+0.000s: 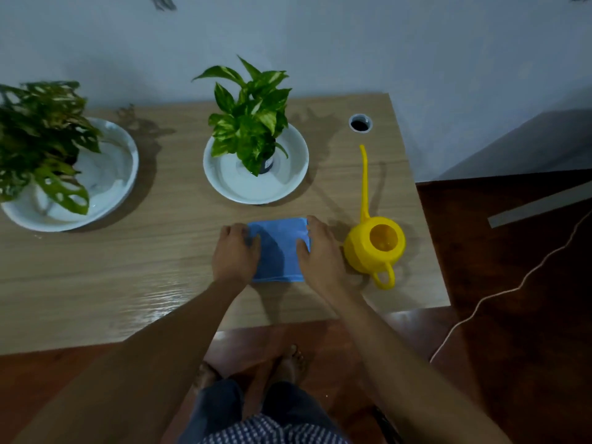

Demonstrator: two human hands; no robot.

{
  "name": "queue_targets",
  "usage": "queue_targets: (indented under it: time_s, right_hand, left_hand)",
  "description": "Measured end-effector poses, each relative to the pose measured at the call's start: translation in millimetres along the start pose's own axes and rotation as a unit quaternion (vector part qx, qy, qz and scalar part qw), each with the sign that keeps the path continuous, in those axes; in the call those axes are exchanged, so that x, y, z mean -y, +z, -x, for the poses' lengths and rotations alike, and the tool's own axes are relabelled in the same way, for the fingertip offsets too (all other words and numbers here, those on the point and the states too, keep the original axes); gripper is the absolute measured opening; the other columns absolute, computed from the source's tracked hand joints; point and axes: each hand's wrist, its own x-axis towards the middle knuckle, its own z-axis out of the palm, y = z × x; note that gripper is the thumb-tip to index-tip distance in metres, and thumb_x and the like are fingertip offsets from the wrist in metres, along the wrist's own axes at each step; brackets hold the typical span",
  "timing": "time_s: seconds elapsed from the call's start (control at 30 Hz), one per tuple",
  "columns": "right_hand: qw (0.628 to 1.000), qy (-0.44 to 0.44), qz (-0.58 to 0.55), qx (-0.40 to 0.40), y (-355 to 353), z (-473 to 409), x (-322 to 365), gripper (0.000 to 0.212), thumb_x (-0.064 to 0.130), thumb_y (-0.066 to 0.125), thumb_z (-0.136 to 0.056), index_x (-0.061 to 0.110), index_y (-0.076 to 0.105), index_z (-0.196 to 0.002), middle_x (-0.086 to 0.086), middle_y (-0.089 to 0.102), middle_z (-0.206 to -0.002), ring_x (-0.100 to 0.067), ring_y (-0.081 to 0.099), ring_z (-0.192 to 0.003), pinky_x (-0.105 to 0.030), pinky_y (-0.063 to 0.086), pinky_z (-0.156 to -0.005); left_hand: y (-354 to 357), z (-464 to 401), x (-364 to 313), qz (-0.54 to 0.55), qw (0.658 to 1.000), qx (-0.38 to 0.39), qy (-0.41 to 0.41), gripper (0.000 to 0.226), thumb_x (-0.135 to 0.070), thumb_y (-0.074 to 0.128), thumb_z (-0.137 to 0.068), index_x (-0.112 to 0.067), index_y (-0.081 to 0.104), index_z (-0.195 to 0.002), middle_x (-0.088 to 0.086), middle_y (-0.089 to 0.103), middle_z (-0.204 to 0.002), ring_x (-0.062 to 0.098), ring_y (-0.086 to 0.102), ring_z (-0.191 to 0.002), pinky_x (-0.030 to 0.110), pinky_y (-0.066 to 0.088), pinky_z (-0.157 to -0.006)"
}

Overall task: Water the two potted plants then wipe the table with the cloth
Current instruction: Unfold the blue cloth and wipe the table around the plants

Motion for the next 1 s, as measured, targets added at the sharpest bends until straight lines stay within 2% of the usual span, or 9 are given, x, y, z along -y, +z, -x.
queue_targets:
  time_s: [0.17,0.23,0.33,0.43,0.53,0.63,0.73,0.87,1.0]
  right_hand:
    - [0.988,0.073,0.115,0.079,17.6,-46.7,-3.6,0.068,0.016,0.053,-0.102,0.005,0.021,-0.161,-0.020,0.041,-0.157,-0.040,0.040,-0.141,-0.047,0.041,-0.109]
    - [0.982,0.070,0.161,0.068,21.5,-60.1,-8.0,0.063,0.018,0.056,-0.100,0.004,0.032,-0.156,-0.021,0.045,-0.153,-0.041,0.040,-0.140,-0.047,0.036,-0.114]
    - [0.974,0.079,0.203,0.059,20.2,-71.4,-9.1,0.036,0.023,0.063,-0.092,0.013,0.062,-0.127,-0.017,0.061,-0.130,-0.038,0.049,-0.128,-0.044,0.038,-0.110]
    - [0.989,0.080,0.110,0.063,17.7,-68.9,-5.3,0.014,0.021,0.070,-0.082,0.022,0.067,-0.096,-0.007,0.066,-0.105,-0.030,0.061,-0.107,-0.044,0.048,-0.098]
    - [0.994,0.028,-0.001,0.110,14.9,-50.4,6.8,0.016,0.016,0.069,-0.078,0.023,0.055,-0.083,0.000,0.061,-0.076,-0.017,0.058,-0.073,-0.045,0.052,-0.072]
    - [0.987,-0.041,-0.048,0.145,10.2,-28.0,25.0,0.017,0.014,0.063,-0.079,0.023,0.049,-0.082,-0.003,0.056,-0.073,-0.013,0.049,-0.065,-0.048,0.048,-0.065]
    - [0.989,-0.070,-0.079,0.103,4.9,-15.0,38.4,0.016,0.012,0.058,-0.087,0.024,0.047,-0.087,0.000,0.057,-0.073,-0.010,0.050,-0.063,-0.041,0.046,-0.061]
    - [0.989,-0.082,-0.086,0.090,5.8,-9.7,55.8,0.007,0.016,0.051,-0.101,0.019,0.045,-0.101,0.003,0.054,-0.073,-0.006,0.054,-0.063,-0.030,0.045,-0.058]
    - [0.986,-0.076,-0.125,0.077,26.4,-11.3,85.3,0.009,0.024,0.050,-0.106,0.021,0.046,-0.113,0.009,0.056,-0.083,-0.002,0.057,-0.075,-0.020,0.045,-0.066]
  left_hand:
    - [-4.7,-8.7,12.8,0.071,0.995,0.009,-0.076,0.017,-0.032,0.068,-0.092,-0.016,0.064,-0.097,0.010,0.071,-0.099,0.031,0.066,-0.094,0.042,0.056,-0.082]
    - [-2.9,-9.7,15.5,0.082,0.994,0.022,-0.065,0.012,-0.030,0.067,-0.088,-0.020,0.061,-0.091,0.010,0.068,-0.096,0.031,0.065,-0.091,0.043,0.056,-0.082]
    - [-2.7,-13.6,15.3,0.093,0.994,0.037,-0.053,0.011,-0.023,0.065,-0.083,-0.024,0.061,-0.093,0.011,0.063,-0.102,0.032,0.064,-0.093,0.043,0.056,-0.087]
    - [-7.0,-15.6,9.4,0.060,0.995,0.071,-0.032,0.044,-0.012,0.069,-0.084,-0.018,0.062,-0.126,0.010,0.052,-0.126,0.032,0.059,-0.110,0.043,0.052,-0.098]
    - [-13.3,-19.3,3.3,-0.016,0.992,0.115,0.039,0.083,-0.018,0.074,-0.076,-0.032,0.044,-0.152,0.009,0.042,-0.140,0.032,0.051,-0.125,0.047,0.050,-0.102]
    - [-25.3,-25.8,-8.1,-0.052,0.984,0.152,0.081,0.072,-0.030,0.079,-0.072,-0.039,0.056,-0.140,0.006,0.037,-0.147,0.032,0.040,-0.135,0.045,0.038,-0.110]
    - [-45.2,-34.1,1.9,-0.078,0.973,0.206,0.067,0.058,-0.033,0.084,-0.068,-0.028,0.068,-0.123,0.001,0.040,-0.149,0.028,0.037,-0.137,0.045,0.031,-0.111]
    - [-91.3,-37.8,37.6,0.143,0.945,0.294,0.004,0.051,-0.029,0.079,-0.055,0.000,0.075,-0.096,0.008,0.070,-0.094,0.019,0.065,-0.088,0.039,0.052,-0.085]
    - [-142.9,-39.0,67.8,0.270,0.901,0.330,-0.075,0.035,-0.022,0.085,-0.064,-0.004,0.074,-0.092,0.014,0.065,-0.095,0.025,0.058,-0.094,0.037,0.045,-0.092]
